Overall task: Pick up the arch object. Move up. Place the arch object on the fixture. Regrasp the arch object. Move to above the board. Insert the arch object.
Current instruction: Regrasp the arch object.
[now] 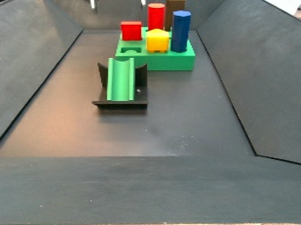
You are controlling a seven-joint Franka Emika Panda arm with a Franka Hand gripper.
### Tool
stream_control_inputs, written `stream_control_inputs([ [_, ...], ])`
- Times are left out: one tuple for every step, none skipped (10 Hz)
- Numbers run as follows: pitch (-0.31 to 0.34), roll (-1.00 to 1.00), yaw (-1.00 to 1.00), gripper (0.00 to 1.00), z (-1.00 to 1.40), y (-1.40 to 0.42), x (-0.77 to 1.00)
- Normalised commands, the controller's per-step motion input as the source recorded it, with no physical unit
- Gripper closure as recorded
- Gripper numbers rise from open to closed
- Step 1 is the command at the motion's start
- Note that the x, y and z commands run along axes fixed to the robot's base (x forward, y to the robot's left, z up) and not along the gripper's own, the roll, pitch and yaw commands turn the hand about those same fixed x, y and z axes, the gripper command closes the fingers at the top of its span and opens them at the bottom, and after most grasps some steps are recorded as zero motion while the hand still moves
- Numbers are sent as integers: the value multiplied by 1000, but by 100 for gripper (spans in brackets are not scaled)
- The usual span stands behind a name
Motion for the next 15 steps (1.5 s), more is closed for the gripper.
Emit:
stream_control_inputs([
  [1,124,100,0,-1000,68,45],
  [-18,93,97,0,-1000,63,51],
  [-44,66,83,0,-1000,61,62],
  [-56,60,79,0,-1000,59,67],
  [-63,61,56,0,-1000,54,77],
  [-68,64,42,0,-1000,51,87],
  [-65,66,23,0,-1000,43,101],
  [-64,66,15,0,-1000,42,107],
  [-49,70,-1,0,-870,24,104],
  [-41,72,-6,0,-766,16,96],
  [-35,66,-9,0,-568,14,83],
  [-28,62,-5,0,-423,12,71],
  [-25,62,-4,0,-273,7,71],
  [-7,52,1,0,-183,3,28],
  [0,0,0,100,0,0,0],
])
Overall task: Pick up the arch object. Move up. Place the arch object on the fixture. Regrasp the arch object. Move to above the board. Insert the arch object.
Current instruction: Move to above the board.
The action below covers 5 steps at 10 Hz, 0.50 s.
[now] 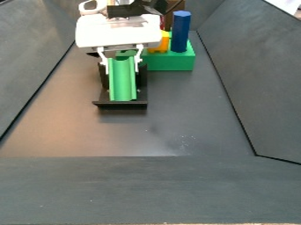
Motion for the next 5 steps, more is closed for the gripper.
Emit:
stream_control_inputs([
  [-570,-28,-430,100,1000,133,26],
  [-552,-39,-437,100,1000,132,21],
  [-482,-60,-466,100,1000,131,0],
  [-382,-63,-488,100,1000,133,-11],
  [-215,-44,-497,100,1000,131,-15],
])
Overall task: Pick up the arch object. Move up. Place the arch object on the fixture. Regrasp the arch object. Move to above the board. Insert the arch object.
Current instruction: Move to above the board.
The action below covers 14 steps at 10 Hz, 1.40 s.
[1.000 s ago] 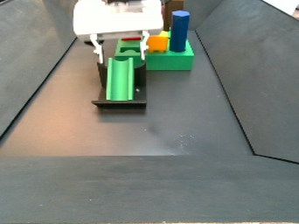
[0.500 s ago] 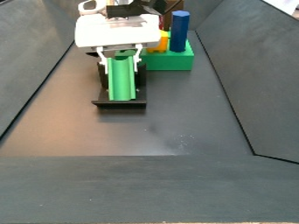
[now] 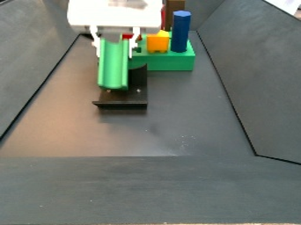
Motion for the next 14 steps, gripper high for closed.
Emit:
stream_control_inputs([
  [-86,-30,-496,100,1000,130,-16],
  [26,-27,-467,100,1000,130,-16],
  [108,-23,-408,100,1000,131,-19],
  [175,-28,-300,100,1000,133,-28],
  [215,-38,-221,100,1000,132,-36],
  [248,-46,-139,100,1000,125,-41],
  [277,-47,-45,100,1000,112,-41],
  [283,-42,16,100,1000,98,-40],
  [270,-28,72,100,891,71,-30],
  [239,-21,133,100,648,31,0],
  [222,-19,163,100,467,14,15],
  [193,-12,183,100,285,-2,25],
  [150,-1000,61,100,165,-1000,-430],
  [132,-1000,65,100,162,-1000,-433],
])
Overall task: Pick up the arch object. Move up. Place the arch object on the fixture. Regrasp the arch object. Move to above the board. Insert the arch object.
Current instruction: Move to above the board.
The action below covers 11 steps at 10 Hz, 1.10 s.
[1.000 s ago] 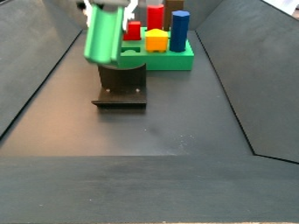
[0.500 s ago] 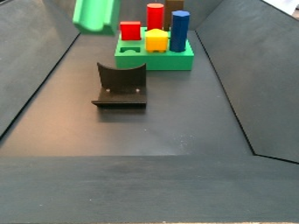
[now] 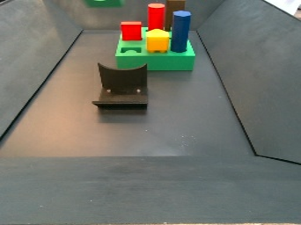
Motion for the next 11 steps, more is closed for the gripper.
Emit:
stream_control_inputs([
  [117,-1000,72,100,169,-1000,-448],
  [105,-1000,84,100,160,-1000,-447],
  [98,-1000,89,100,160,-1000,-448],
  [86,-1000,94,100,163,-1000,-460],
  [73,-1000,96,100,164,-1000,-467],
  [57,-1000,100,100,168,-1000,-480],
  [47,-1000,97,100,166,-1000,-487],
  [20,-1000,92,100,163,-1000,-511],
  [-2,-987,83,100,157,-965,-517],
  [-29,-726,53,100,103,-639,-376],
  [-37,-441,23,100,36,-287,-204],
])
